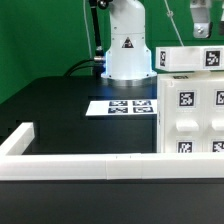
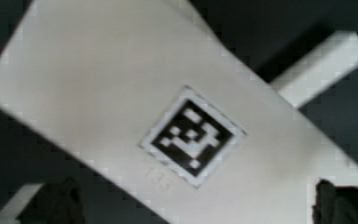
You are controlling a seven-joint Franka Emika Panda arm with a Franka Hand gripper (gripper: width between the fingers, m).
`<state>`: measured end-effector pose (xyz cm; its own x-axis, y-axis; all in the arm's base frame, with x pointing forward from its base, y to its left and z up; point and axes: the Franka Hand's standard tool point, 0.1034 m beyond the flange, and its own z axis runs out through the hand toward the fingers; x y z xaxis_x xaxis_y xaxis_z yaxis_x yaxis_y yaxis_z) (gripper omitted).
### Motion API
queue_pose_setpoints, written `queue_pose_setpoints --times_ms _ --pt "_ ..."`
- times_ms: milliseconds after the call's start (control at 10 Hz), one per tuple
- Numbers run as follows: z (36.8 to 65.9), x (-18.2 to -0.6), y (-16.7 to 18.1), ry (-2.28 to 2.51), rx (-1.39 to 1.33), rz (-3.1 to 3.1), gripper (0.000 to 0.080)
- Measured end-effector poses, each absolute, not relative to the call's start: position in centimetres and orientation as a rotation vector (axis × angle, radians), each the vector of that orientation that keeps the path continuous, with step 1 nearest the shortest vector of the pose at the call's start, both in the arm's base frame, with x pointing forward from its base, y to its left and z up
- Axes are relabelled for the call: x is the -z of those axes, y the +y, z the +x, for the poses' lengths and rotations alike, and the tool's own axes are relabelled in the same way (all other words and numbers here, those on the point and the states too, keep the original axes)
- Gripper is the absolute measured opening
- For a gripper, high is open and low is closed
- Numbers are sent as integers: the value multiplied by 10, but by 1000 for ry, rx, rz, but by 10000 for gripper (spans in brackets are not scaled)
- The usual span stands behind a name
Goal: Assemble cabinet
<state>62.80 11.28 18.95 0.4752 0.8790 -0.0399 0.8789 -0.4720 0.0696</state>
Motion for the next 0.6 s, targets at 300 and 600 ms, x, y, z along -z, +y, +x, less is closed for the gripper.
queue_pose_setpoints --times_ms 300,600 --pt "627 -186 118 2027 89 2184 649" --pt "628 -186 112 2196 110 2021 649"
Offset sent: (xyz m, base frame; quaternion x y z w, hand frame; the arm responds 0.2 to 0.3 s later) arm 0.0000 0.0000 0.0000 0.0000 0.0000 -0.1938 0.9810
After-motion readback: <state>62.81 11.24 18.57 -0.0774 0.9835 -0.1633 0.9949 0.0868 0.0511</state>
